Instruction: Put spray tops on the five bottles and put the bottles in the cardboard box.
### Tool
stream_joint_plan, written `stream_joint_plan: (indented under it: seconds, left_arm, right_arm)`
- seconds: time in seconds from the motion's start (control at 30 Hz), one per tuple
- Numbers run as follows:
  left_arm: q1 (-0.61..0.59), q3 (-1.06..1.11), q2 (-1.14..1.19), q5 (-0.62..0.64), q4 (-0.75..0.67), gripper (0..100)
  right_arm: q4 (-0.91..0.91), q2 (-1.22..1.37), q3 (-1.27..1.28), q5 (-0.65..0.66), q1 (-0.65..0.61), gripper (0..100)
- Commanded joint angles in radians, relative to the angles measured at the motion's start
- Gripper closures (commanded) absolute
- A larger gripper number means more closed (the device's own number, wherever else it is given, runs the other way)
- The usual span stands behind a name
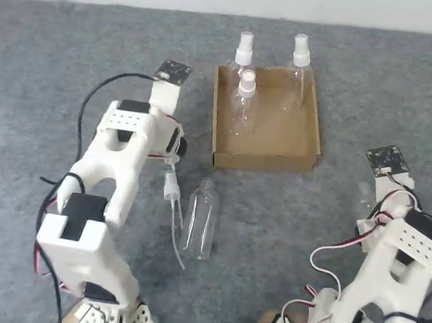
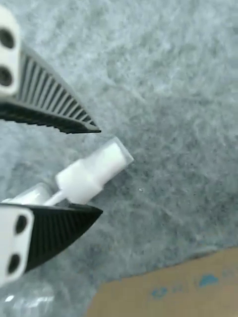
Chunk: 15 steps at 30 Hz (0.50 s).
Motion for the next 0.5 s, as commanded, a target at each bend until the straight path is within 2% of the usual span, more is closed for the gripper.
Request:
stream_joint_plan:
  seconds: [0.0, 0.13, 0.23, 0.47]
  left_arm:
    - [-0.005, -0.076, -0.160, 0.034, 0.086, 78]
    - [-0.005, -0.042, -0.330, 0.032, 0.222, 78]
    - [-0.006, 0.074, -0.428, 0.029, 0.267, 79]
    - [-0.003, 0.386, -0.525, -0.002, 0.103, 79]
  right_arm:
    - [-0.019, -0.042, -0.008, 0.009, 0.002, 99.0]
    - [-0.019, -0.042, -0.008, 0.009, 0.001, 98.9]
    - [-0.019, -0.042, -0.008, 0.009, 0.002, 98.9]
    - [-0.013, -0.042, -0.008, 0.009, -0.002, 98.9]
